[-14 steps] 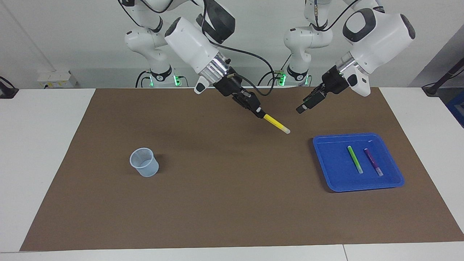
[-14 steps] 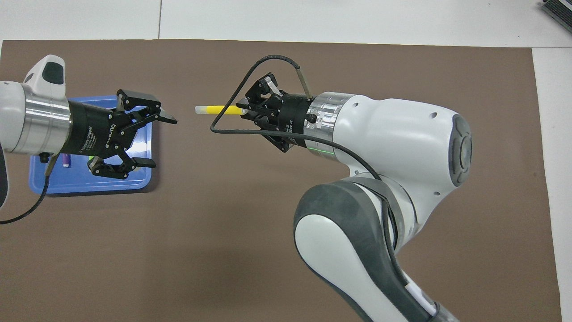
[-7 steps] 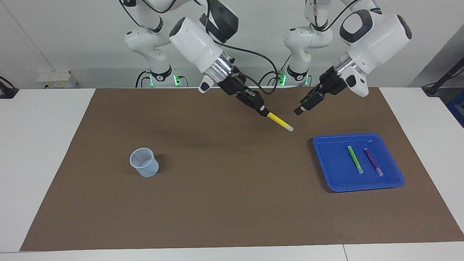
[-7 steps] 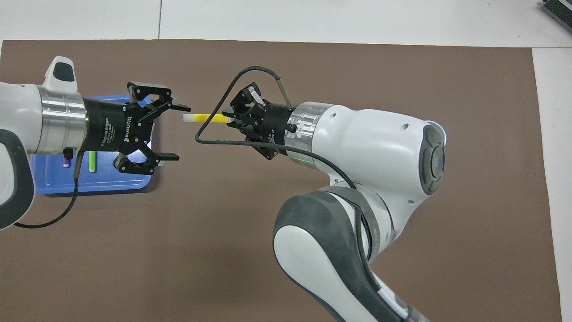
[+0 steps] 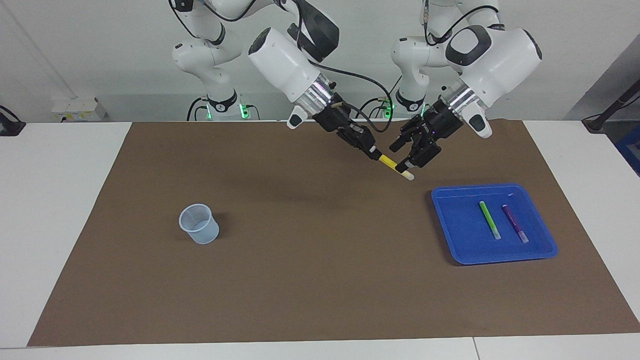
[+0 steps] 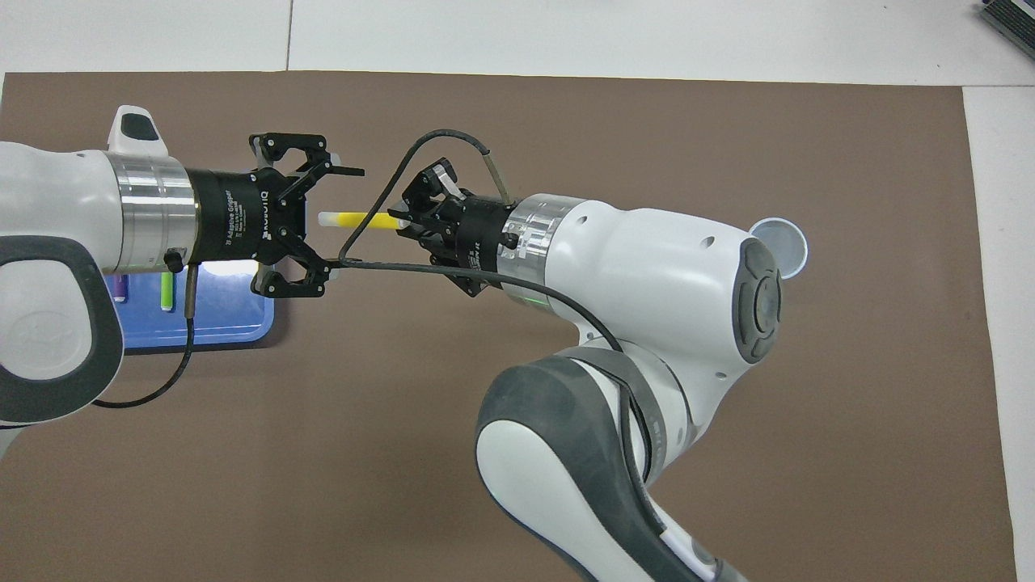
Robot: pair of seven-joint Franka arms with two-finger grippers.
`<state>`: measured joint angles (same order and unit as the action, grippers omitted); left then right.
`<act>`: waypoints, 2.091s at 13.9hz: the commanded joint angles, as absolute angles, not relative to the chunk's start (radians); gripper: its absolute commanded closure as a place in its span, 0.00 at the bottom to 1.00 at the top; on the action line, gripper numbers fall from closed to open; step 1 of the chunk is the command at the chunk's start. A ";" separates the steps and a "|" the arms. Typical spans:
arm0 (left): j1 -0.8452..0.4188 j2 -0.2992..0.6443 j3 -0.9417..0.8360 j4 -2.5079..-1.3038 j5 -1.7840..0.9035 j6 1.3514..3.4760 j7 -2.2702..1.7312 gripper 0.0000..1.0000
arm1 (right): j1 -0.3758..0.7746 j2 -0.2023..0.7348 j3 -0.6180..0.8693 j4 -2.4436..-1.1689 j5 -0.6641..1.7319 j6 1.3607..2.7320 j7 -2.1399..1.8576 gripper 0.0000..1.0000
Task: Right arm passes pens to left for tray arrangement
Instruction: 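Hold the yellow pen with the right gripper while the left gripper closes in, then close the left gripper on the yellow pen and open the right gripper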
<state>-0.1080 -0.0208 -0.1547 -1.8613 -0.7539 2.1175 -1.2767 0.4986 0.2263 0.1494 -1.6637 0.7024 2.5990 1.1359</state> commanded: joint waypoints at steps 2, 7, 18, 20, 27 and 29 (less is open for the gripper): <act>-0.117 -0.017 -0.143 -1.890 -0.772 2.166 -1.279 0.07 | 0.503 0.238 0.149 -1.657 0.726 2.626 1.143 1.00; -0.126 -0.015 -0.144 -1.916 -0.772 2.197 -1.281 0.20 | 0.502 0.238 0.149 -1.658 0.723 2.625 1.137 1.00; -0.137 -0.017 -0.144 -1.907 -0.769 2.152 -1.279 1.00 | 0.495 0.239 0.149 -1.655 0.713 2.619 1.126 1.00; -0.129 -0.017 -0.144 -1.904 -0.767 2.140 -1.278 1.00 | 0.495 0.239 0.149 -1.655 0.713 2.619 1.126 1.00; -0.103 -0.015 -0.143 -1.893 -0.769 2.126 -1.278 1.00 | 0.480 0.238 0.144 -1.638 0.697 2.594 1.124 0.00; -0.101 -0.014 -0.141 -1.890 -0.764 2.114 -1.272 1.00 | 0.447 0.233 0.141 -1.623 0.646 2.510 1.121 0.00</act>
